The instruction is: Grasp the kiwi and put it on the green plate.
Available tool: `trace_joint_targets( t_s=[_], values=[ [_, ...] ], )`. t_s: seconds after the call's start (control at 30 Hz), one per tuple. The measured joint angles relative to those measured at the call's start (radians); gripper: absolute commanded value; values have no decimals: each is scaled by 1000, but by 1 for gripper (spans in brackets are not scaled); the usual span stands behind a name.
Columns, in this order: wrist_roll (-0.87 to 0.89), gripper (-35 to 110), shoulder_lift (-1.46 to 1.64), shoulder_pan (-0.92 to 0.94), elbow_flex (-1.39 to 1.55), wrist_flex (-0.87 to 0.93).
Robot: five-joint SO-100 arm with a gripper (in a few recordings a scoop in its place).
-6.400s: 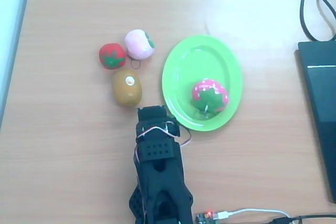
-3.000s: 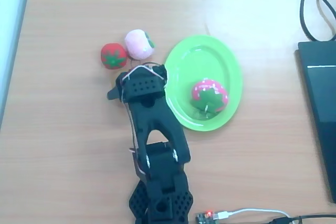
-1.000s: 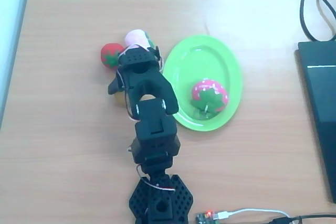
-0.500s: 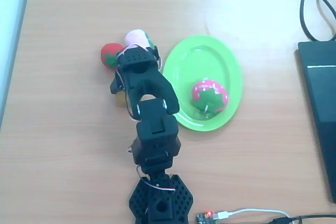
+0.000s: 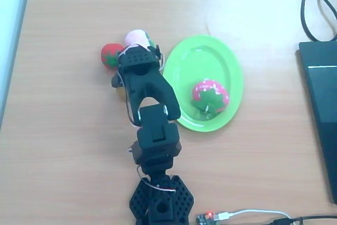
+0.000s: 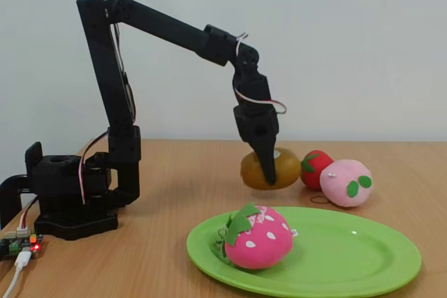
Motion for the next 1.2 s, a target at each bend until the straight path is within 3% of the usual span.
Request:
trace_joint_targets(
  t_s=[0.33,0.73,1.2],
  values=[
    [153,15,49,37,-57,8],
    [341,15,78,206,-87,23],
    [393,16,-28,446,-156,23]
  ],
)
